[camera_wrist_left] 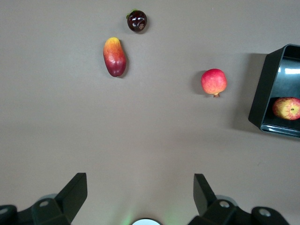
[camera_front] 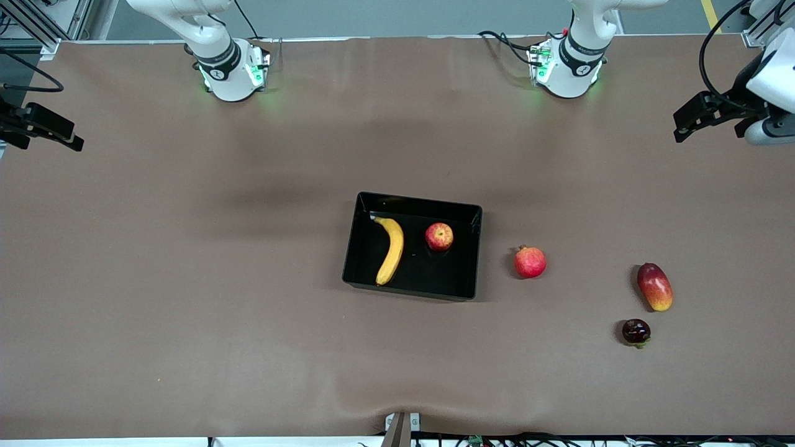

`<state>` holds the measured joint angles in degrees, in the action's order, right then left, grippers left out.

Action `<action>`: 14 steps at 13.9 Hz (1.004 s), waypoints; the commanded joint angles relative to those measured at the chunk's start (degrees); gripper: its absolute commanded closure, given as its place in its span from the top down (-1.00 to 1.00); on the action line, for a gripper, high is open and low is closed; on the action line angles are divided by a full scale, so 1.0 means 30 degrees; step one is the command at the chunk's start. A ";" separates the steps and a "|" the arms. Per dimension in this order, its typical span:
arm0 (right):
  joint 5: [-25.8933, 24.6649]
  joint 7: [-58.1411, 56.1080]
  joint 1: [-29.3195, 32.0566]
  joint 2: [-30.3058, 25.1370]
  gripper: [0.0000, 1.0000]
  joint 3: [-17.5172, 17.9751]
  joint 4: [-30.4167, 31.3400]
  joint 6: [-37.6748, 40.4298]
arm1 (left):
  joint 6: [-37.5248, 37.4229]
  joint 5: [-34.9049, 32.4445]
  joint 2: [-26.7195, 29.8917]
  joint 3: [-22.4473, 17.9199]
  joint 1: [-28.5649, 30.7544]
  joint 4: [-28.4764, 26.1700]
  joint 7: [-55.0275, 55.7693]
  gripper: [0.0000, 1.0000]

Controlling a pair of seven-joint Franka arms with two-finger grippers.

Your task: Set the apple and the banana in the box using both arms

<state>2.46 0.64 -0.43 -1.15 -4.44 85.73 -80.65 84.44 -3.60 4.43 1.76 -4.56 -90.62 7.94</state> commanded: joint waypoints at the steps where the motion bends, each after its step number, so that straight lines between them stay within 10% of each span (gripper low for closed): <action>1: -0.0175 0.0255 0.0319 -0.0055 1.00 0.0309 -0.0187 0.0195 | 0.0007 0.0291 -0.0245 -0.0089 0.0024 0.0411 0.0019 1.00; 14: -0.0175 0.0255 0.0319 -0.0026 1.00 0.0309 -0.0187 0.0253 | 0.0037 0.0261 -0.0450 -0.0118 0.0083 0.0382 -0.0303 1.00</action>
<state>2.46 0.64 -0.43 -1.15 -4.39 85.73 -80.65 84.62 -3.60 3.43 1.61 -4.53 -90.50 7.91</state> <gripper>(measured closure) 0.000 0.000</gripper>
